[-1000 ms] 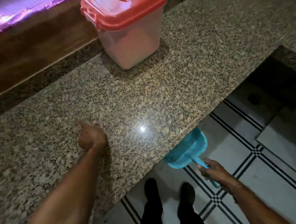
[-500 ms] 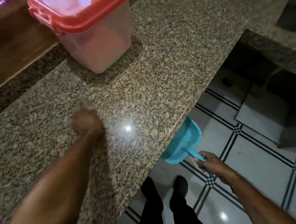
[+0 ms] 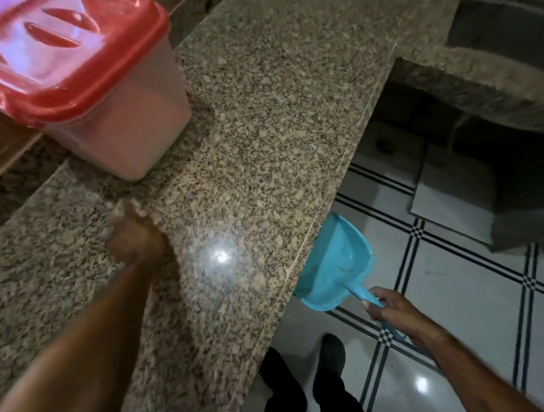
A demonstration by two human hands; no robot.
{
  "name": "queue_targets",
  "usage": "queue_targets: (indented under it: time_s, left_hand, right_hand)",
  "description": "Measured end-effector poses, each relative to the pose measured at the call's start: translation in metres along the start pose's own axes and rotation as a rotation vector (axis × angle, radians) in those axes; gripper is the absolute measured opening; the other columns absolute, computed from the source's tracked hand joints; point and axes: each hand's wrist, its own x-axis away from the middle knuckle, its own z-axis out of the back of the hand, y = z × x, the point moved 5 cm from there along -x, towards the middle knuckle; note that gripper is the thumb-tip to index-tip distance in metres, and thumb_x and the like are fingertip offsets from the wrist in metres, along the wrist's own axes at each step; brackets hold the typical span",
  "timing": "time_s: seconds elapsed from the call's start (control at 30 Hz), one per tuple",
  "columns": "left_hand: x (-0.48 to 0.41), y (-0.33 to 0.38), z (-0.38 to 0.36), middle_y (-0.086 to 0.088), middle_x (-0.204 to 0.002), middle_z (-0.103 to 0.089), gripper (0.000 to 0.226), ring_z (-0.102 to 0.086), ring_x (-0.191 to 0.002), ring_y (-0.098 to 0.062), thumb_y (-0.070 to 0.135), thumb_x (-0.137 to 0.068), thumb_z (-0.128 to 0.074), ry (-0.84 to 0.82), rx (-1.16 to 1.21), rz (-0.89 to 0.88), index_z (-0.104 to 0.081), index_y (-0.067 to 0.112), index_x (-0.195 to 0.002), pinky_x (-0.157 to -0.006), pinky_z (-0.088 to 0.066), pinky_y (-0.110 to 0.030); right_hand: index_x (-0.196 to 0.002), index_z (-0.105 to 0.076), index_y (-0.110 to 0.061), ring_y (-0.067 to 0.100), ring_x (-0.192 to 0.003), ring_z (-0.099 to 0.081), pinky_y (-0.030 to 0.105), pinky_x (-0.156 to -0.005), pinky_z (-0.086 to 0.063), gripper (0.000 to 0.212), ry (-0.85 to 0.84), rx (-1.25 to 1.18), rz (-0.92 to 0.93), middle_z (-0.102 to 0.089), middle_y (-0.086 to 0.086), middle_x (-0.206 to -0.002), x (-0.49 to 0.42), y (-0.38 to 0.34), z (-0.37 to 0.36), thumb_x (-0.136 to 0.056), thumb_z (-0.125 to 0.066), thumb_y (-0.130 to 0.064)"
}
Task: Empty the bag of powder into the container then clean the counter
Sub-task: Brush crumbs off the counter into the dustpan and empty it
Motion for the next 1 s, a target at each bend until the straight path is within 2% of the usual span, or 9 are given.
queue_targets:
  time_s: [0.13, 0.23, 0.33, 0.47, 0.53, 0.63, 0.77, 0.9, 1.0]
  left_hand:
    - [0.040, 0.096, -0.024, -0.005, -0.116, -0.071, 0.026, -0.065, -0.085, -0.021, 0.022, -0.104, -0.053, 0.062, 0.120, -0.434, -0.062, 0.023, -0.128, -0.068, -0.047, -0.032]
    - [0.084, 0.164, -0.037, 0.005, -0.106, -0.071, 0.042, -0.063, -0.075, -0.005, 0.048, -0.110, -0.029, -0.125, 0.196, -0.675, -0.048, 0.036, -0.146, -0.057, -0.050, -0.021]
    - [0.065, 0.147, -0.024, 0.003, -0.103, -0.071, 0.036, -0.066, -0.071, -0.012, 0.041, -0.109, -0.037, -0.082, 0.253, -0.388, -0.047, 0.029, -0.142, -0.044, -0.038, -0.016]
    - [-0.001, 0.070, -0.012, -0.022, -0.130, -0.064, 0.039, -0.062, -0.115, -0.045, 0.018, -0.101, -0.055, -0.108, 0.065, 0.015, -0.057, 0.004, -0.137, -0.091, -0.053, -0.044]
    - [-0.004, 0.081, -0.022, -0.023, -0.117, -0.069, 0.029, -0.067, -0.104, -0.045, 0.022, -0.100, -0.051, -0.054, 0.040, 0.042, -0.066, 0.006, -0.119, -0.084, -0.053, -0.050]
    - [0.037, 0.161, -0.046, -0.002, -0.092, -0.066, 0.028, -0.062, -0.076, -0.023, 0.027, -0.107, -0.043, 0.090, 0.083, -0.200, -0.068, 0.014, -0.104, -0.060, -0.047, -0.031]
    - [0.097, 0.251, -0.075, -0.005, -0.111, -0.072, 0.040, -0.067, -0.084, -0.016, 0.040, -0.110, -0.034, -0.080, 0.130, -0.650, -0.057, 0.030, -0.140, -0.071, -0.060, -0.033]
    - [0.039, 0.231, -0.048, -0.006, -0.101, -0.071, 0.041, -0.069, -0.083, -0.024, 0.053, -0.107, -0.034, 0.115, 0.130, -0.314, -0.065, 0.030, -0.120, -0.067, -0.051, -0.033]
    - [-0.017, 0.178, -0.044, -0.023, -0.113, -0.069, 0.042, -0.066, -0.101, -0.046, 0.043, -0.105, -0.036, 0.136, 0.039, 0.024, -0.061, 0.022, -0.132, -0.084, -0.053, -0.048]
  right_hand:
    - [-0.104, -0.068, -0.011, 0.015, -0.068, -0.056, 0.026, -0.063, -0.048, 0.013, -0.005, -0.003, -0.011, -0.059, 0.003, -0.076, -0.010, -0.003, 0.006, -0.099, -0.065, -0.023]
    - [-0.103, -0.067, -0.012, 0.012, -0.064, -0.056, 0.022, -0.058, -0.047, 0.013, -0.032, -0.005, 0.002, -0.059, 0.003, -0.075, -0.016, -0.009, 0.015, -0.100, -0.065, -0.024]
    - [-0.099, -0.067, -0.012, 0.011, -0.065, -0.055, 0.024, -0.062, -0.045, 0.012, -0.042, 0.033, 0.026, -0.059, 0.000, -0.073, -0.029, -0.020, 0.025, -0.100, -0.064, -0.024]
    - [-0.100, -0.068, -0.015, 0.011, -0.068, -0.057, 0.025, -0.065, -0.049, 0.009, -0.070, 0.032, 0.049, -0.061, -0.001, -0.075, -0.055, -0.029, 0.048, -0.100, -0.064, -0.023]
    - [-0.102, -0.068, -0.014, 0.010, -0.070, -0.057, 0.023, -0.064, -0.049, 0.009, -0.087, 0.019, 0.066, -0.061, -0.001, -0.077, -0.069, -0.032, 0.063, -0.100, -0.064, -0.022]
    - [-0.097, -0.066, -0.014, 0.005, -0.064, -0.057, 0.018, -0.060, -0.048, 0.011, -0.128, 0.036, 0.084, -0.059, -0.002, -0.076, -0.090, -0.041, 0.084, -0.099, -0.065, -0.025]
    - [-0.098, -0.067, -0.014, 0.005, -0.062, -0.056, 0.019, -0.059, -0.047, 0.007, -0.178, 0.036, 0.082, -0.060, -0.003, -0.073, -0.113, -0.047, 0.114, -0.098, -0.067, -0.021]
    - [-0.097, -0.068, -0.016, 0.007, -0.065, -0.058, 0.023, -0.061, -0.048, 0.008, -0.213, 0.038, 0.095, -0.062, -0.006, -0.071, -0.138, -0.056, 0.143, -0.097, -0.069, -0.024]
    - [-0.093, -0.068, -0.019, 0.007, -0.066, -0.060, 0.026, -0.062, -0.048, 0.007, -0.242, 0.051, 0.110, -0.063, -0.009, -0.070, -0.154, -0.055, 0.160, -0.097, -0.070, -0.025]
